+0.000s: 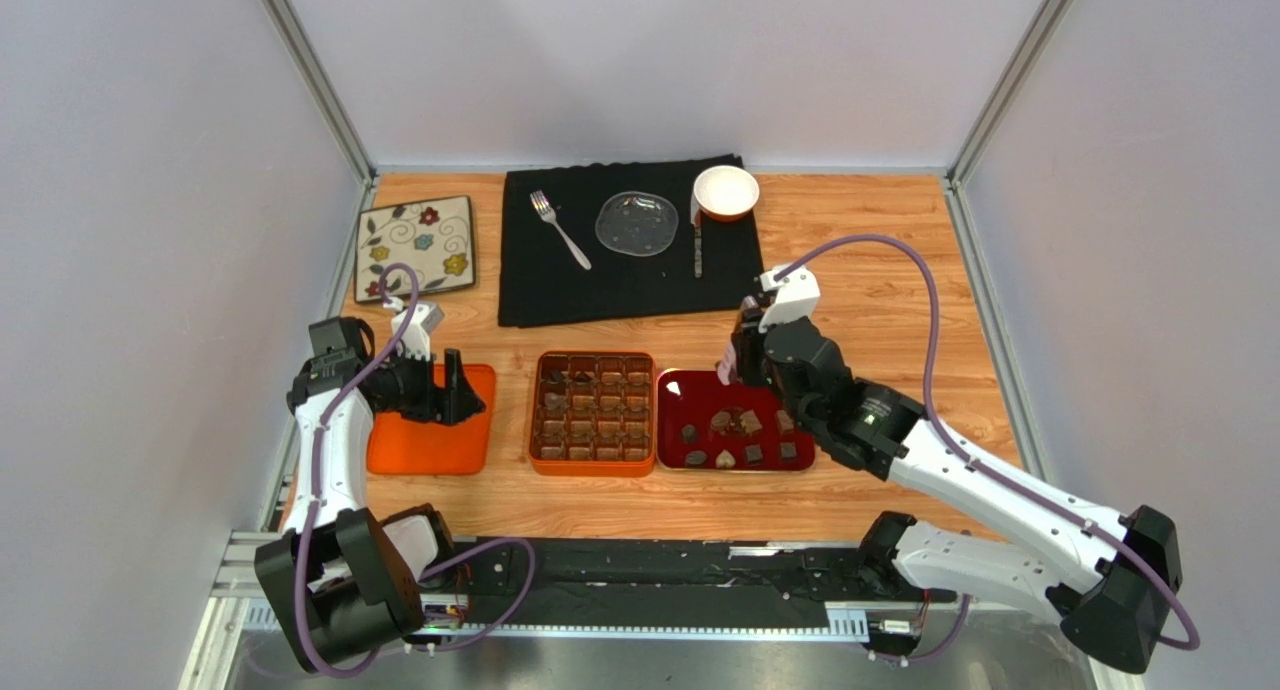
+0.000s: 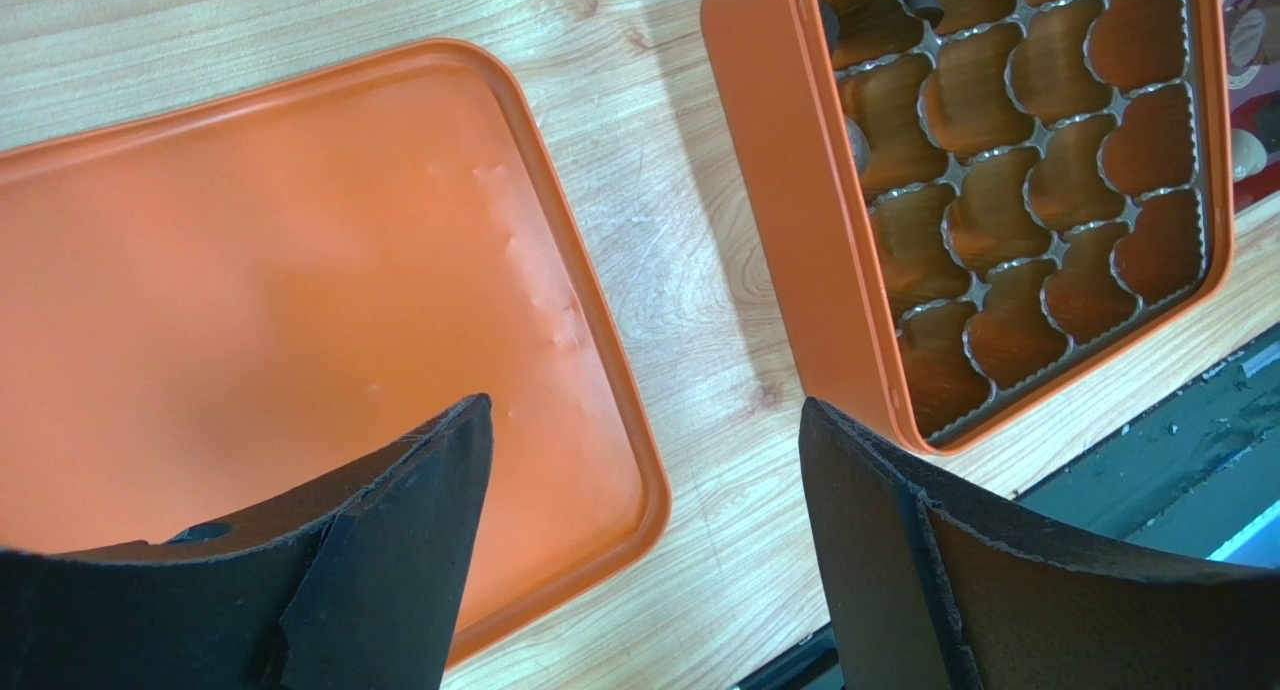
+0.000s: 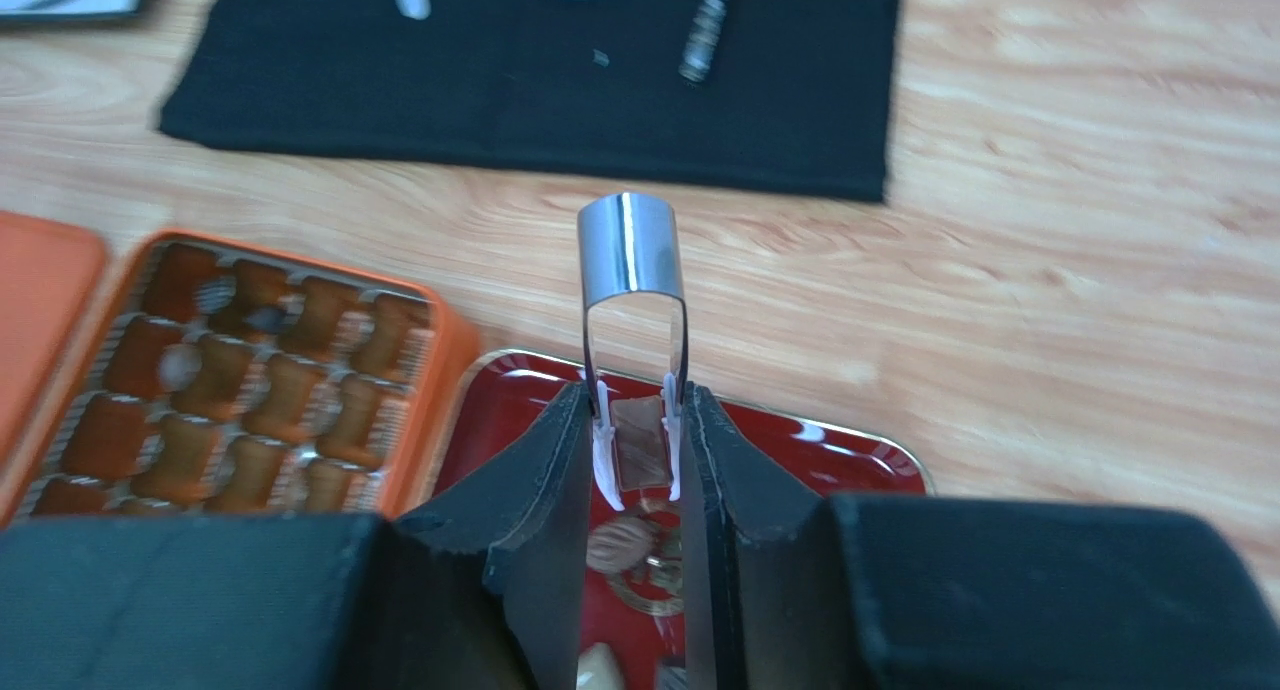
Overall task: Pack the chocolate
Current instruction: Place the fake chocolate in the packing box.
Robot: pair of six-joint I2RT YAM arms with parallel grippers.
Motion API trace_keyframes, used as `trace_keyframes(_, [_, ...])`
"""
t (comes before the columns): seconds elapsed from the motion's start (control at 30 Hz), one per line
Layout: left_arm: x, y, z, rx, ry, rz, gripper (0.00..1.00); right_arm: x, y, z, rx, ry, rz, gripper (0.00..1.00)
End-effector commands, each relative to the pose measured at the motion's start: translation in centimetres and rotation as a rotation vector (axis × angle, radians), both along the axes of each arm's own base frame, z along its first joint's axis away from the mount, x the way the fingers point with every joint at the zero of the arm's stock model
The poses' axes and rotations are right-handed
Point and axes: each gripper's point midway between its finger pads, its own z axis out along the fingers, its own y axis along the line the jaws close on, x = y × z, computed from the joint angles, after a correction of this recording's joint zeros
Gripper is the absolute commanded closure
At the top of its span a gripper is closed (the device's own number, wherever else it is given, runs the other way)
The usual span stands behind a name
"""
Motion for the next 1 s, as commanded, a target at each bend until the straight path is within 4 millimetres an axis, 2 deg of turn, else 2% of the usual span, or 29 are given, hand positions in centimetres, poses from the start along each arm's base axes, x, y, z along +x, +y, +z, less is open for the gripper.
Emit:
trace_keyframes(0.0, [0.8, 0.1, 1.6, 0.004, -0.067, -0.012, 0.17, 0.7, 3.0, 3.8, 0.043, -0.074, 0.039, 0.84])
trace_keyframes(0.1, [0.8, 0.1, 1.6, 0.004, -0.067, -0.012, 0.17, 1.0, 5.1, 4.9, 0.059, -0.091, 0.078, 0.84])
trace_keyframes(0.17, [0.8, 0.1, 1.6, 0.0, -0.066, -0.012, 0.17, 1.4, 6.5, 4.2, 0.033, -0.078, 0.103, 0.84])
trace_keyframes(0.33, [0.8, 0.0, 1.6, -0.001, -0.067, -0.012, 0.17, 2.6, 9.9, 4.3, 0.022, -0.086, 0.152, 0.84])
trace_keyframes(0.73, [0.7, 0.0, 1.7, -0.004, -0.069, -0.012, 0.17, 3.4, 15.3, 4.5, 0.027, -0.098, 0.245, 0.83])
trace_keyframes(0.97, [0.8, 0.0, 1.8, -0.004, -0.071, -0.011, 0.17, 3.9, 17.6, 3.7, 0.032, -0.087, 0.275, 0.83])
